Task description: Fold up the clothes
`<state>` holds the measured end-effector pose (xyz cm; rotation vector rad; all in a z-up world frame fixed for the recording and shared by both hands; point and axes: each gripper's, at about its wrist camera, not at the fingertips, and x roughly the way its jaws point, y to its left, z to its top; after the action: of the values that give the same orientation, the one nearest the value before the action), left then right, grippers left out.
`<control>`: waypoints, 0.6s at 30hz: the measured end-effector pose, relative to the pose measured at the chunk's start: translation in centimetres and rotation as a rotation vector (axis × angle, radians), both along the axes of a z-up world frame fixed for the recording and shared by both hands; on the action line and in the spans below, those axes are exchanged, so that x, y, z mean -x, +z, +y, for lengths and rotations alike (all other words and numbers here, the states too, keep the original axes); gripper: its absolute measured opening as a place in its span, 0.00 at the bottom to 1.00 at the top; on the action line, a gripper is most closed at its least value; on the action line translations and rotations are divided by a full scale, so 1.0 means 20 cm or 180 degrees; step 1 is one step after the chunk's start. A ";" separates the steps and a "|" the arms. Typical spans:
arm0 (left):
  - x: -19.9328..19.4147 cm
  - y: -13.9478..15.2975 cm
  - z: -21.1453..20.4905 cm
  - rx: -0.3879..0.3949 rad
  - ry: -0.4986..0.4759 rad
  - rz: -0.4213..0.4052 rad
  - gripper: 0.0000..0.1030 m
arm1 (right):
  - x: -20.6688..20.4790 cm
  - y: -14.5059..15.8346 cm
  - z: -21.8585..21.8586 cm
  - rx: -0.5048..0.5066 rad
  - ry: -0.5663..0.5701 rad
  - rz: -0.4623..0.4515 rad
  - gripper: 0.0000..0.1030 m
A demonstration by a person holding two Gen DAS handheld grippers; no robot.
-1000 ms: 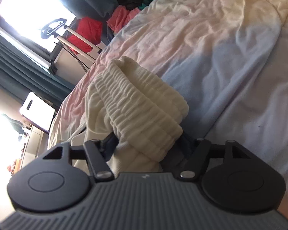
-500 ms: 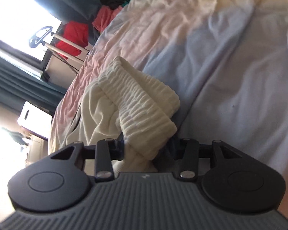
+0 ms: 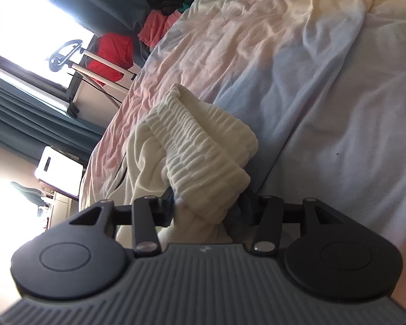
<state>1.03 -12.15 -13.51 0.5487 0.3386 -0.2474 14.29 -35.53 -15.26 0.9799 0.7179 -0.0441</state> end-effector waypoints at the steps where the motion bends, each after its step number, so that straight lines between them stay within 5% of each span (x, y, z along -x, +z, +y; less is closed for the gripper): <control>1: -0.01 -0.02 0.00 -0.0055 0.0040 -0.0016 0.89 | 0.00 0.00 0.00 -0.0032 0.0007 -0.0015 0.53; 5: -0.08 -0.05 0.03 -0.0046 0.0228 0.0047 0.80 | -0.01 -0.01 0.01 -0.0109 0.0093 0.0010 0.62; 7: -0.11 -0.03 0.07 0.0113 0.0285 0.0099 0.46 | -0.02 -0.01 0.03 -0.0118 0.0192 0.0018 0.62; 10: -0.10 0.05 0.16 0.0430 0.0371 0.0190 0.20 | -0.05 0.00 0.08 -0.0051 0.0426 0.0022 0.63; 13: -0.07 0.14 0.28 0.0684 0.0474 0.0280 0.15 | -0.05 0.02 0.12 -0.0005 0.0573 -0.0014 0.74; 18: -0.08 0.15 0.38 0.0731 0.0596 0.0641 0.14 | -0.09 0.02 0.19 0.0207 0.0827 0.0021 0.87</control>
<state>2.59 -4.53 -10.47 0.2635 0.5464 -0.1576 16.15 -31.69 -14.92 0.8186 0.8398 0.1556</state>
